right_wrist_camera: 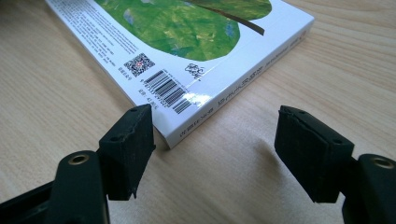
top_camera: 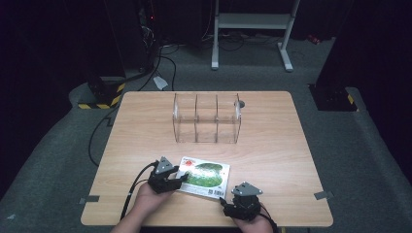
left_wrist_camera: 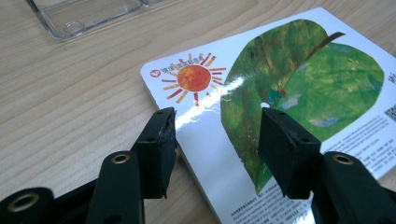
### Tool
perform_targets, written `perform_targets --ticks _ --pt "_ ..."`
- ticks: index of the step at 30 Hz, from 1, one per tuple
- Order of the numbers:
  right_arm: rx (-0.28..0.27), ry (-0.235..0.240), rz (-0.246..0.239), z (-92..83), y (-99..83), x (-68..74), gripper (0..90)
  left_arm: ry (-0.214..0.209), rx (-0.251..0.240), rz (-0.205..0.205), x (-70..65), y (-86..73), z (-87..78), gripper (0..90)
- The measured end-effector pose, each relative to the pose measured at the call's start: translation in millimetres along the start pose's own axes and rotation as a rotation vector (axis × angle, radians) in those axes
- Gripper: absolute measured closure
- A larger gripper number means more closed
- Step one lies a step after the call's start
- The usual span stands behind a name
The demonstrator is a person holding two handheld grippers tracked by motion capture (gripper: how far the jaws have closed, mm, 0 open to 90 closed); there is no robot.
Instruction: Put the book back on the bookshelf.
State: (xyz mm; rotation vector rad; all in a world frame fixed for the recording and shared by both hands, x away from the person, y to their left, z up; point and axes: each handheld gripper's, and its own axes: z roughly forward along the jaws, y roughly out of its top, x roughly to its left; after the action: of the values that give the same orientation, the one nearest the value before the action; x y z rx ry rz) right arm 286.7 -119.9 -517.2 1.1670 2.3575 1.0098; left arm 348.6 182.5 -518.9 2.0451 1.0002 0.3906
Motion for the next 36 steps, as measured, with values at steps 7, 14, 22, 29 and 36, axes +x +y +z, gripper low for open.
perform_targets --ticks 7,14,22,29,36 --pt "0.005 0.01 0.009 7.1 6.8 -2.4 33.0 -0.002 0.003 -0.015 2.5 -5.5 -4.9 45.5" --pt "0.021 0.036 -0.026 20.3 16.6 3.6 40.9 -0.007 0.002 -0.051 7.0 -12.8 -12.1 44.0" --pt "0.029 0.05 -0.047 27.3 23.9 10.7 40.9 0.008 0.004 -0.081 14.7 -19.4 -20.5 43.8" --pt "0.028 0.062 -0.064 31.7 27.7 15.7 40.7 -0.002 -0.001 -0.127 18.8 -23.4 -23.0 43.1" --pt "0.024 0.07 -0.063 32.7 27.8 17.8 38.6 0.012 -0.007 -0.13 15.3 -23.0 -21.9 42.3"
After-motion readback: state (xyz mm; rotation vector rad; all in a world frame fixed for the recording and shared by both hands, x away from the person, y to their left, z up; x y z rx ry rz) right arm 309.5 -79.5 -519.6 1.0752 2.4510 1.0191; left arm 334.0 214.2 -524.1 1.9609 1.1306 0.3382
